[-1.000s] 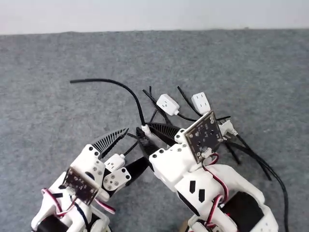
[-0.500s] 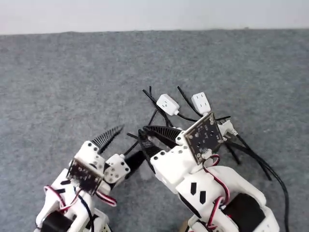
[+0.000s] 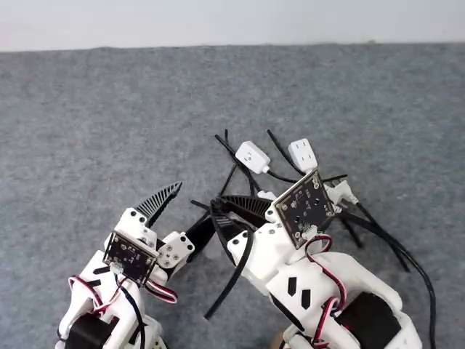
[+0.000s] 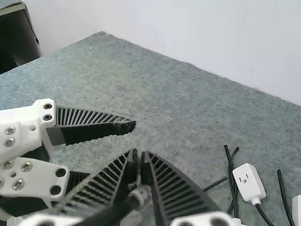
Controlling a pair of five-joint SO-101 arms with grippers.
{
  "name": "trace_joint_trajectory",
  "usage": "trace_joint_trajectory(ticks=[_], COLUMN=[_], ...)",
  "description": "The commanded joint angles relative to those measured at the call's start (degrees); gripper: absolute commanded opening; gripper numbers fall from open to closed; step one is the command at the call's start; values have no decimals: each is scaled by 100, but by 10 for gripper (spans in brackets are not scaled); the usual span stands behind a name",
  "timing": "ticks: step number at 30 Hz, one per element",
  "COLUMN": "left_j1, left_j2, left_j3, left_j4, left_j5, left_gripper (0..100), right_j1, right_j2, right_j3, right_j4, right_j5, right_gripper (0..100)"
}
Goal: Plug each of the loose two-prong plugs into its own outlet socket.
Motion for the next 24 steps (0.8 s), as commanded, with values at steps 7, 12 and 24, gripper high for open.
trace_joint_trajectory(ticks=[7,12,24], left_j1=[-167,-1081,-1284], left_j2=[-105,-105,-105], left_j3=[303,567,857], left_j4=[-202,-809,-1169], left_j5=[18,62,44], left_gripper=[269,269,269], right_j1=[549,760,1516], right_j2=[22,31,22], right_j3=[-334,-299,-237], right_j4=[-48,119,163], right_j5=[220,440,475], right_gripper=[7,7,7])
